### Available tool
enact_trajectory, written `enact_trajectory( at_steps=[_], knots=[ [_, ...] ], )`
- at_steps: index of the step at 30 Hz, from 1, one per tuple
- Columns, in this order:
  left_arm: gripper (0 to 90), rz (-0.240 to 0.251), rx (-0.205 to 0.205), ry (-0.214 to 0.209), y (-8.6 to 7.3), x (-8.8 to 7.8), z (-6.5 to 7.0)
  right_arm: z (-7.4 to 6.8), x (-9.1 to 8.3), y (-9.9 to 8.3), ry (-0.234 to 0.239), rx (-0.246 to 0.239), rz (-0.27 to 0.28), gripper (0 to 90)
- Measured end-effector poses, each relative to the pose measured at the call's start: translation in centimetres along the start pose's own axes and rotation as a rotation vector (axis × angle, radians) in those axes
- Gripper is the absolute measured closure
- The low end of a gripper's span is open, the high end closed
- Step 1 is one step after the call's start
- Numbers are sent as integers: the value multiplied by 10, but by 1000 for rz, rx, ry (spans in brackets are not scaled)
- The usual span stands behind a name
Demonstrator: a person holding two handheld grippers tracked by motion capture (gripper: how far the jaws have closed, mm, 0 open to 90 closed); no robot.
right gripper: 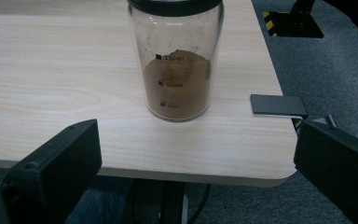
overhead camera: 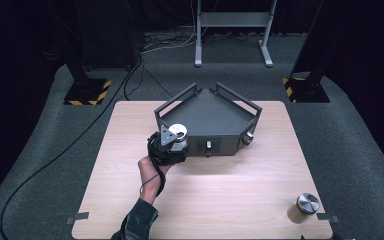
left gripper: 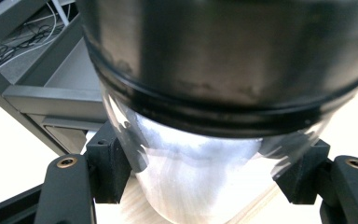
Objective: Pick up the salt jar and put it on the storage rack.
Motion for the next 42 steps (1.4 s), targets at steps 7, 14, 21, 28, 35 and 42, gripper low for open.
enact_trajectory(
  at_steps=[7, 14, 21, 28, 35, 42],
  knots=[
    [315, 10, 7, -2, 6, -1, 0, 1, 0, 0, -1, 2, -1, 0],
    [315, 17, 16, 1, 11, -2, 1, 1, 1, 0, 0, 2, -2, 0],
    [315, 27, 17, 1, 19, -4, 0, 1, 1, 0, 0, 5, -1, 0],
    [315, 37, 12, 0, 26, -2, -3, 2, 1, 0, 1, 5, -2, 0],
    [315, 43, -4, -3, 30, 2, -8, 3, 1, 0, -1, 8, -3, 0],
    [315, 44, -17, -5, 34, 6, -12, 3, 0, 0, -2, 9, -3, 0]
  ],
)
Point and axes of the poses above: each handheld gripper's, and its own axes: x roughly forward along the jaws, y roughly out of its top, z roughly to its right, the point moved 9 cm from there along x, roughly forward along the jaws, and after that the axes turned 7 degrees about x, right-handed, at the moved point
